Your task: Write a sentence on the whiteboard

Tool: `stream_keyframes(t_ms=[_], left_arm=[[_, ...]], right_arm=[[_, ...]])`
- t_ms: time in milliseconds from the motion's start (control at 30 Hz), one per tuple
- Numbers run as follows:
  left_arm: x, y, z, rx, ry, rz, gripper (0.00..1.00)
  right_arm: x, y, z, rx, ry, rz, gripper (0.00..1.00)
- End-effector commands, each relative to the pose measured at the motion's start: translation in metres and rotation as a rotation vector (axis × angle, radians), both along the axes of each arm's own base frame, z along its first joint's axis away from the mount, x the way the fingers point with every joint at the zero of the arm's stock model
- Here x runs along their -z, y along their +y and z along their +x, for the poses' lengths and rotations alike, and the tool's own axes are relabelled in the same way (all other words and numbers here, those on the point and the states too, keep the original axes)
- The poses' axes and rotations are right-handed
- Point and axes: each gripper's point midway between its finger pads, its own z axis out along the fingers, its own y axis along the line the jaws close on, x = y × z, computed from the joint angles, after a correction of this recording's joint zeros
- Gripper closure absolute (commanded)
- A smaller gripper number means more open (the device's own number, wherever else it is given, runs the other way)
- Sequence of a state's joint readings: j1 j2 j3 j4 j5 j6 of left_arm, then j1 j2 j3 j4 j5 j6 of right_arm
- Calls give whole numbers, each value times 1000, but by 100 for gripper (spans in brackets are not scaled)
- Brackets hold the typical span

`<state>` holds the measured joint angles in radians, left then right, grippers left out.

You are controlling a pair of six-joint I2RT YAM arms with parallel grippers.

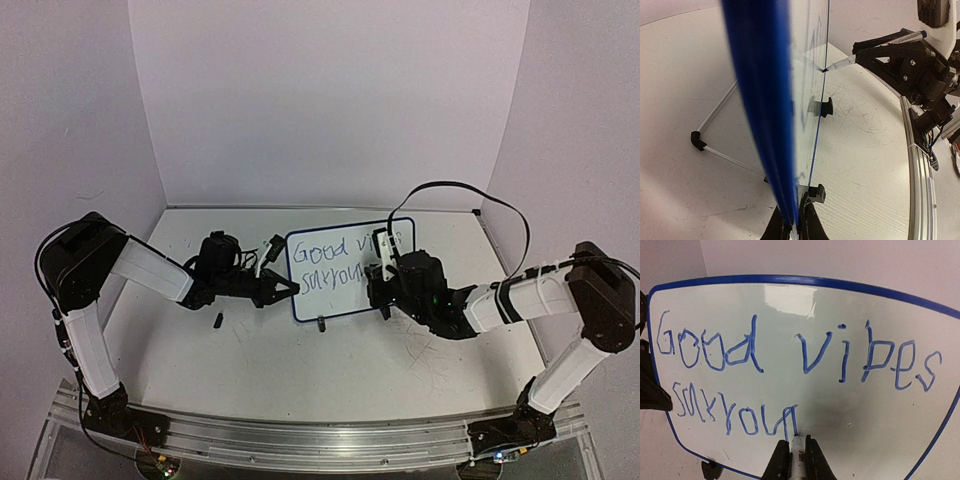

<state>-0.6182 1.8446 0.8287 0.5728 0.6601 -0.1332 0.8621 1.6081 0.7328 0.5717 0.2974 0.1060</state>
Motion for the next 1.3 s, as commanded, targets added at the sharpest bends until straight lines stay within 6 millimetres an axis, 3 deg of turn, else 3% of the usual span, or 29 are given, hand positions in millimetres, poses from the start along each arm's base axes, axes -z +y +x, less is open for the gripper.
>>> stream_keyframes(t_ms=[0,300,900,1067,1267], left_arm=[[9,21,25,-139,-44,91,100],[10,22,25,-140,-43,94,100],[10,20,25,-136,-40,92,100],[10,20,26,-136,-40,91,100],[9,21,25,-137,-44,90,100]], right_arm=[[7,-1,-1,16,21,17,100],[-22,8,10,23,-50,46,100],[-51,-11,19,103,-124,53,100],[-47,-16,17,114,-117,41,100],[-26,-16,12,96,-67,17,100]])
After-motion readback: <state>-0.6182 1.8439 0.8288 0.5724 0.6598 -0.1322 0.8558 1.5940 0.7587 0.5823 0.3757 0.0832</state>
